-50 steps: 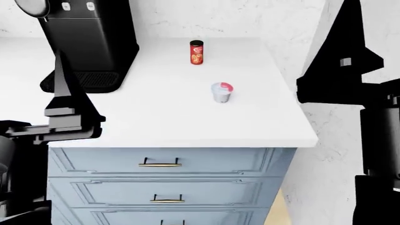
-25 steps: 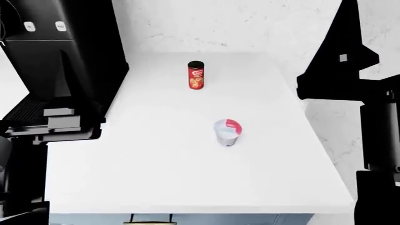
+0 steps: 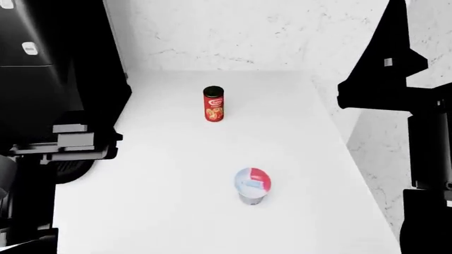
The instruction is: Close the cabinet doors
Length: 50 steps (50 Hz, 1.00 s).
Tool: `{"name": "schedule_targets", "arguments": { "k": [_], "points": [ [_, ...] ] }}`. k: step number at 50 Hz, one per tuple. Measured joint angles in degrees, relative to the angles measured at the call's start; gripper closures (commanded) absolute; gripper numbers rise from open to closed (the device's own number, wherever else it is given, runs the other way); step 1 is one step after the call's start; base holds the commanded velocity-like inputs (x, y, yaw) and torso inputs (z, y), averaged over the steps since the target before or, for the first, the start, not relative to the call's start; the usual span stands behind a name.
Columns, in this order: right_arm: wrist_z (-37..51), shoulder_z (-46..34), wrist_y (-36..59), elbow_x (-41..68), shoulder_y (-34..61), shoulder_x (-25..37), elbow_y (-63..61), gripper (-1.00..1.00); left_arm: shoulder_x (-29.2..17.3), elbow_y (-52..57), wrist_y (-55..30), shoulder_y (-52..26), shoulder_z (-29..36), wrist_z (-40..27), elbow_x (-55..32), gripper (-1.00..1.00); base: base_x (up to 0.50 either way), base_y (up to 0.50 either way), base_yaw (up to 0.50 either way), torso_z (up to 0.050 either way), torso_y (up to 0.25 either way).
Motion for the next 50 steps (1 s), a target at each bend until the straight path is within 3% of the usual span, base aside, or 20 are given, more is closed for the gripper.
{"name": "schedule_targets", "arguments": {
  "k": [14, 20, 28, 50],
  "points": [
    [-0.2, -0.4, -0.2, -0.7, -0.1, 0.1, 0.2, -1.00, -0.5, 0.1, 1.5, 0.5, 0.4, -0.5, 0.6, -1.00, -0.06, -0.05, 0.00, 0.000, 0.000],
    [-0.3, -0.2, -0.7, -0.4, -0.3, 0.1, 0.3, -1.00, -0.7, 0.1, 1.4, 0.4, 0.4, -0.8, 0.0, -1.00, 0.45, -0.09, 0.00, 0.000, 0.000],
    [-0.1, -0.2, -0.8, -0.4, -0.3, 0.1, 0.6, -1.00, -0.9, -0.1, 1.2, 0.3, 0.6, -1.3, -0.7, -1.00, 0.01, 0.00, 0.00, 0.000, 0.001],
    [-0.2, -0.7, -1.0, -1.2, -0.4, 0.3, 0.7, -1.00, -2.3, 0.3, 1.1, 0.0, 1.8, -1.9, -1.3, -1.00, 0.00, 0.00, 0.00, 0.050, 0.000]
  ]
}}
